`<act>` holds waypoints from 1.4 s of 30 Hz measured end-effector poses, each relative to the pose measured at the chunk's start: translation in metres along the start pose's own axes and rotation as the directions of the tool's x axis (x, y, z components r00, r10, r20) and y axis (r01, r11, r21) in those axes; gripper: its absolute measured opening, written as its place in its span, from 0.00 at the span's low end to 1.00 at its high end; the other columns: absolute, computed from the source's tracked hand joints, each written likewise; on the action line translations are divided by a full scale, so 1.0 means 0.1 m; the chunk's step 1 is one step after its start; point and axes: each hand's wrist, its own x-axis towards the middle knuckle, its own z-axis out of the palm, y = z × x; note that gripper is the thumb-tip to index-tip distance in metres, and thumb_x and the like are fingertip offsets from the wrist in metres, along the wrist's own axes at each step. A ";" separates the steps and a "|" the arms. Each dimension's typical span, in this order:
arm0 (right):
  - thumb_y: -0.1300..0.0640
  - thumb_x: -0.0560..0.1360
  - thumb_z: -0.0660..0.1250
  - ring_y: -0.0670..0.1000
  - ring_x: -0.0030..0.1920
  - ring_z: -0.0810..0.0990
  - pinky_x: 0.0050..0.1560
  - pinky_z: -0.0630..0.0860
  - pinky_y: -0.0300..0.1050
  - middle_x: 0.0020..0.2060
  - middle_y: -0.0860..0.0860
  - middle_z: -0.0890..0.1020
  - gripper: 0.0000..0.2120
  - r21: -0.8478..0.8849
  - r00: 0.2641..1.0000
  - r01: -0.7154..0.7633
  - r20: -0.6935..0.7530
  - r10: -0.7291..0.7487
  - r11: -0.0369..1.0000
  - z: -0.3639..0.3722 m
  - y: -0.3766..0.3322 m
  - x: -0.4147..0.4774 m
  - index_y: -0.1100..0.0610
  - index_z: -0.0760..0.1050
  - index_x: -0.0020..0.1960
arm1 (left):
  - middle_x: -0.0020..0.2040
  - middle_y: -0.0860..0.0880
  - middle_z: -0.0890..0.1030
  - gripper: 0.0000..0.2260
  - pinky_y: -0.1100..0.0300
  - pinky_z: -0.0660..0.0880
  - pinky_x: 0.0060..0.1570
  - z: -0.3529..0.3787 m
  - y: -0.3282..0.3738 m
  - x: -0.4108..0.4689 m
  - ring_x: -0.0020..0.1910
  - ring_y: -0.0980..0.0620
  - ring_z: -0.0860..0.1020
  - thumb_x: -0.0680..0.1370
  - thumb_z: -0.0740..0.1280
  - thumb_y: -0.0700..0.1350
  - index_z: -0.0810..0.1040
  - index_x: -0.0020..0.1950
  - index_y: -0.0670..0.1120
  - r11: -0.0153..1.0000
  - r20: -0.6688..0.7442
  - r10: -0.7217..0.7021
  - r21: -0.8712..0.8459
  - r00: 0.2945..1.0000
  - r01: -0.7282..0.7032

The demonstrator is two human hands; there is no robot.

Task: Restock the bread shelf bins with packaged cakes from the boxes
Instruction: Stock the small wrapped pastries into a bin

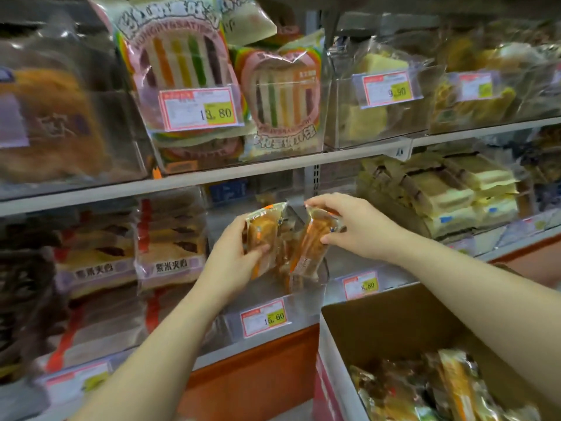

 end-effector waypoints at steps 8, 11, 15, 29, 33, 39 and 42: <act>0.62 0.75 0.68 0.49 0.63 0.75 0.59 0.74 0.42 0.64 0.50 0.76 0.26 -0.111 0.970 0.003 0.242 0.025 0.994 0.44 0.19 0.28 0.49 0.67 0.70 | 0.55 0.56 0.75 0.16 0.63 0.67 0.56 0.16 -0.18 0.07 0.57 0.58 0.73 0.78 0.67 0.44 0.70 0.65 0.51 0.977 0.075 -0.190 -0.082 0.979 0.196; 0.62 0.76 0.66 0.51 0.64 0.73 0.61 0.71 0.43 0.65 0.50 0.74 0.24 -0.180 0.959 0.071 0.282 -0.017 0.981 0.61 0.22 0.31 0.50 0.69 0.70 | 0.56 0.56 0.75 0.17 0.62 0.68 0.57 0.19 -0.23 0.06 0.58 0.58 0.73 0.78 0.67 0.45 0.70 0.66 0.51 0.965 0.123 -0.235 -0.089 0.964 0.247; 0.60 0.77 0.64 0.54 0.68 0.67 0.68 0.64 0.49 0.69 0.50 0.68 0.25 -0.257 0.961 0.103 0.275 -0.030 0.961 0.73 0.27 0.34 0.46 0.67 0.72 | 0.56 0.58 0.73 0.18 0.63 0.66 0.57 0.20 -0.28 0.03 0.58 0.60 0.71 0.78 0.66 0.45 0.68 0.67 0.52 0.960 0.124 -0.257 -0.082 0.958 0.268; 0.50 0.76 0.66 0.51 0.65 0.68 0.66 0.63 0.50 0.62 0.48 0.73 0.23 -0.290 0.999 0.050 0.013 -0.048 0.956 0.56 0.18 0.19 0.48 0.68 0.69 | 0.53 0.64 0.73 0.18 0.73 0.67 0.49 -0.01 -0.14 -0.09 0.54 0.65 0.72 0.78 0.66 0.44 0.66 0.65 0.55 0.986 0.011 -0.121 -0.117 0.993 0.122; 0.57 0.75 0.68 0.43 0.54 0.73 0.58 0.71 0.38 0.55 0.45 0.77 0.18 -0.032 0.989 0.072 -0.125 -0.076 0.997 0.37 0.05 0.26 0.52 0.74 0.65 | 0.50 0.68 0.70 0.17 0.67 0.67 0.55 -0.09 -0.09 -0.05 0.56 0.64 0.71 0.78 0.66 0.43 0.65 0.62 0.57 0.993 -0.013 -0.075 -0.091 0.997 0.073; 0.55 0.75 0.68 0.42 0.52 0.74 0.55 0.70 0.36 0.55 0.45 0.77 0.18 -0.043 0.995 0.102 0.000 -0.102 0.994 0.37 -0.10 0.38 0.49 0.74 0.65 | 0.55 0.56 0.71 0.21 0.65 0.64 0.57 0.11 -0.21 0.19 0.56 0.59 0.69 0.79 0.64 0.41 0.63 0.71 0.47 0.983 -0.116 -0.168 -0.093 0.979 0.157; 0.52 0.75 0.69 0.44 0.57 0.73 0.56 0.69 0.37 0.60 0.46 0.75 0.20 -0.090 0.994 0.072 0.085 -0.065 0.993 0.47 -0.04 0.41 0.48 0.72 0.67 | 0.50 0.52 0.74 0.13 0.60 0.68 0.52 0.27 -0.37 0.38 0.51 0.54 0.73 0.81 0.61 0.43 0.67 0.65 0.44 0.944 -0.163 -0.311 -0.166 0.936 0.285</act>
